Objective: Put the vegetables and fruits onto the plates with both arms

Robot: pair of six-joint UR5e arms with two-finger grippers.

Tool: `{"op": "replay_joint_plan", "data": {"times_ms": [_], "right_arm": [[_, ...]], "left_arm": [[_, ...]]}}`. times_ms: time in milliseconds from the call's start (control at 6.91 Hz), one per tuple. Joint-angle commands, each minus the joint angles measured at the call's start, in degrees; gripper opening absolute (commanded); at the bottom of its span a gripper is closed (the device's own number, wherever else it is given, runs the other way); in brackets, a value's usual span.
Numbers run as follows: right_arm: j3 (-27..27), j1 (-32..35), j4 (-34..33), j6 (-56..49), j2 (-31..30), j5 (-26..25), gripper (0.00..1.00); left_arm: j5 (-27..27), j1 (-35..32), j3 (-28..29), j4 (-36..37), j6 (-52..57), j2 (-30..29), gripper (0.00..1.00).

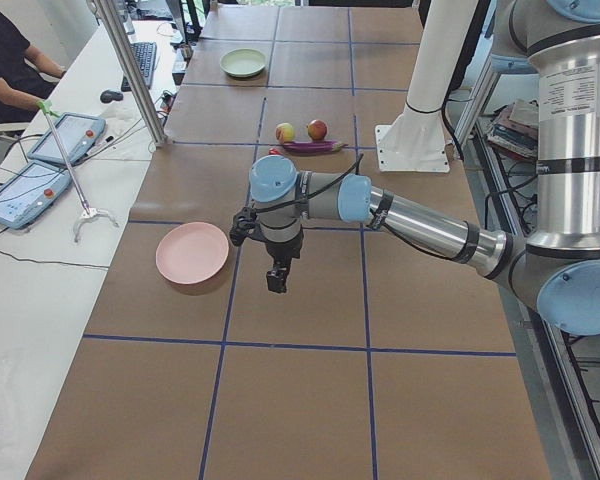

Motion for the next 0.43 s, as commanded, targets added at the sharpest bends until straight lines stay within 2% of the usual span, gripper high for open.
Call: {"op": "replay_joint_plan", "data": {"times_ms": [0, 289], "right_arm": [[0.07, -0.02, 2.53, 0.1, -0.18, 0.05, 1.0], [-1.94, -0.02, 2.9, 0.02, -0.01, -0.13, 1.0]], "left_arm": [[0.04, 0.39, -1.0, 0.89, 4.35, 0.63, 1.0], [0.48, 0.49, -1.1, 1.78, 4.39, 0.81, 1.0]]}}
